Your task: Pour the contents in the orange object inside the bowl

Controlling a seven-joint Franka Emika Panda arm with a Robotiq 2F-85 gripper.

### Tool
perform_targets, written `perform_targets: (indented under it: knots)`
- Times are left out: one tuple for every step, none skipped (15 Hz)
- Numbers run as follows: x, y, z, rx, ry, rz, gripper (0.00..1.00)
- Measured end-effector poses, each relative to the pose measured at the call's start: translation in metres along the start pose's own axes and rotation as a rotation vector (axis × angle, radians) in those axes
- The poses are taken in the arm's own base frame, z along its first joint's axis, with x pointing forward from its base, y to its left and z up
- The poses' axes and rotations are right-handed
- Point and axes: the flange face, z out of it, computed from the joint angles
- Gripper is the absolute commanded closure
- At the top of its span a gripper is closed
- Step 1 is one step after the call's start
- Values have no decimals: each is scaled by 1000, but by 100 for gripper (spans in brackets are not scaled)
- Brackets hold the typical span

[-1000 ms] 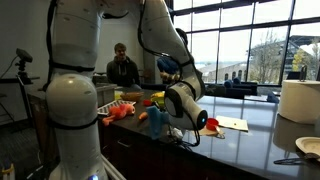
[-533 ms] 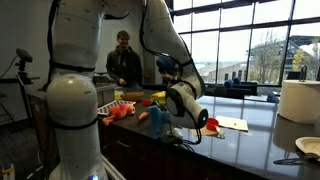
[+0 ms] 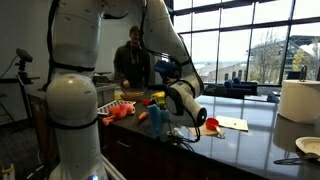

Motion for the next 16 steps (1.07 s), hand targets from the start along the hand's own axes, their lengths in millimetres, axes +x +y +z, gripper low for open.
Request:
perform_targets:
  knots:
    - [1, -1, 1, 2, 1, -1, 26]
    - [1, -1, 2, 3, 3, -2, 18]
    - [2, -2, 2, 3, 2, -3, 11]
    - [2, -2, 3, 2, 1, -4, 5]
    - [2, -4, 3, 1, 0, -8, 1]
    - [3, -6, 4, 1, -2, -12, 0]
    - [2, -8, 5, 1, -7, -19, 0]
    - [1, -12, 7, 1, -17, -25, 0]
    - [-2, -16, 9, -1, -33, -34, 0]
    - [-7, -20, 11, -3, -55, -43, 0]
    - [-13, -25, 14, -7, -81, -52, 0]
    - [-20, -30, 15, -12, -111, -60, 0]
    - [-28, -36, 17, -19, -138, -64, 0]
    - [-34, -41, 19, -27, -162, -67, 0]
    - [-40, -45, 20, -35, -172, -70, 0]
    - [-43, -49, 21, -39, -175, -73, 0]
